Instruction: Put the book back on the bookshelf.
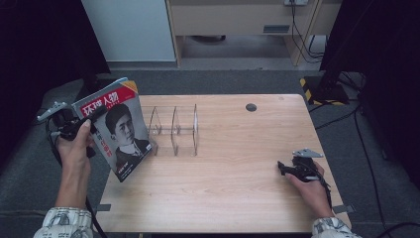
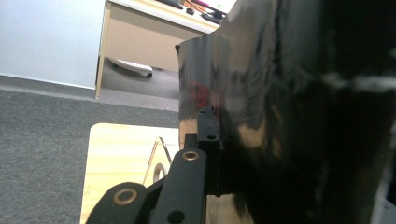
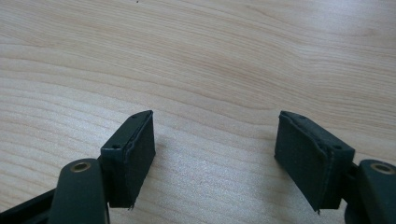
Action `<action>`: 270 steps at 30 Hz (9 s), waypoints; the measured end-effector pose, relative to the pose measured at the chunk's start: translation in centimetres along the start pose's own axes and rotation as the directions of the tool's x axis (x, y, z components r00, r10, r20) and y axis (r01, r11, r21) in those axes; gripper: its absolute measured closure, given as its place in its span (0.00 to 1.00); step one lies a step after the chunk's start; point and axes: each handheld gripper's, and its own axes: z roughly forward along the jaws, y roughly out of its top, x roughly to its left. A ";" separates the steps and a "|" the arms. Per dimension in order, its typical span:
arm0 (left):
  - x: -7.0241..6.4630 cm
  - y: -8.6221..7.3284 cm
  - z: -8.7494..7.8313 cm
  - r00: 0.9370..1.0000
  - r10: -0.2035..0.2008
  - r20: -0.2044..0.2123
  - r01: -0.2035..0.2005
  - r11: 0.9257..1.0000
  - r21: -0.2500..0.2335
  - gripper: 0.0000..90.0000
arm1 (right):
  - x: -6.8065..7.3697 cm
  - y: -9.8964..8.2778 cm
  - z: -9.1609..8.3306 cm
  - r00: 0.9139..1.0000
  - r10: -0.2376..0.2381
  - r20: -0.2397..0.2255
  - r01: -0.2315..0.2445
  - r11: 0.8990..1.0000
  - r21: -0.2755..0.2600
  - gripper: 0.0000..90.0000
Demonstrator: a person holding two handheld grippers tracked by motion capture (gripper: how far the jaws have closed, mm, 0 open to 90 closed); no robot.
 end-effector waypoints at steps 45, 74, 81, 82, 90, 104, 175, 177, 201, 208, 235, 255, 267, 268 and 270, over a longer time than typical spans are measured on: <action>-0.1 -0.1 2.4 0.998 0.053 -0.030 -0.055 0.997 -0.046 0.95 | 0.0 0.0 0.0 1.000 -0.004 -0.001 0.004 1.000 0.000 0.32; -2.2 0.1 3.9 0.989 0.142 -0.048 -0.145 0.987 -0.069 0.95 | 0.0 0.0 0.0 1.000 -0.002 -0.001 0.002 1.000 -0.001 0.32; -2.6 0.3 3.9 0.987 0.154 -0.040 -0.157 0.985 -0.076 0.95 | 0.0 0.0 -0.1 1.000 -0.002 -0.002 0.002 1.000 0.001 0.32; -2.6 0.3 3.9 0.987 0.156 -0.040 -0.158 0.984 -0.076 0.95 | 0.0 0.0 -0.1 1.000 -0.001 -0.003 0.001 1.000 0.002 0.32; -3.0 0.8 3.7 0.981 0.184 -0.054 -0.189 0.978 -0.085 0.96 | 0.0 0.0 -0.1 1.000 -0.003 -0.003 0.003 1.000 0.003 0.32; -2.5 -0.7 4.2 0.982 0.181 -0.055 -0.186 0.977 -0.105 0.96 | 0.1 0.0 -0.1 1.000 -0.005 -0.007 0.005 1.000 0.003 0.32; -2.1 -6.9 2.6 0.988 0.130 -0.078 -0.148 0.937 -0.315 0.95 | 0.1 -0.1 -0.1 1.000 -0.011 -0.011 0.011 1.000 -0.002 0.32; -2.1 -6.9 2.5 0.987 0.134 -0.084 -0.153 0.937 -0.313 0.95 | 0.1 -0.1 -0.2 1.000 -0.014 -0.013 0.014 1.000 -0.001 0.32; -2.5 -6.7 2.2 0.976 0.152 -0.153 -0.180 0.967 -0.183 0.83 | 0.2 -0.2 -0.2 1.000 -0.014 -0.014 0.014 1.000 0.001 0.32; -2.9 -6.7 2.1 0.971 0.182 -0.158 -0.207 0.965 -0.162 0.74 | 0.2 -0.2 -0.2 1.000 -0.015 -0.013 0.015 1.000 0.001 0.32; -3.0 -7.1 1.5 0.972 0.160 -0.174 -0.184 0.973 -0.136 0.32 | 0.2 -0.2 -0.2 1.000 -0.018 -0.015 0.018 1.000 0.001 0.31; -2.6 -7.9 0.6 0.974 0.161 -0.158 -0.178 0.979 -0.102 0.05 | 0.3 -0.2 -0.2 1.000 -0.017 -0.017 0.017 1.000 0.007 0.27; -2.8 -8.1 0.3 0.976 0.161 -0.148 -0.177 0.979 -0.104 0.04 | 0.4 -0.1 -0.1 1.000 -0.018 -0.019 0.018 1.000 0.011 0.23; -2.8 -8.1 0.3 0.976 0.161 -0.147 -0.176 0.979 -0.102 0.04 | 0.4 -0.1 -0.1 1.000 -0.017 -0.019 0.017 1.000 0.012 0.23; -2.9 -8.3 0.2 0.976 0.160 -0.146 -0.176 0.979 -0.099 0.03 | 0.4 -0.1 -0.1 1.000 -0.017 -0.019 0.017 1.000 0.012 0.23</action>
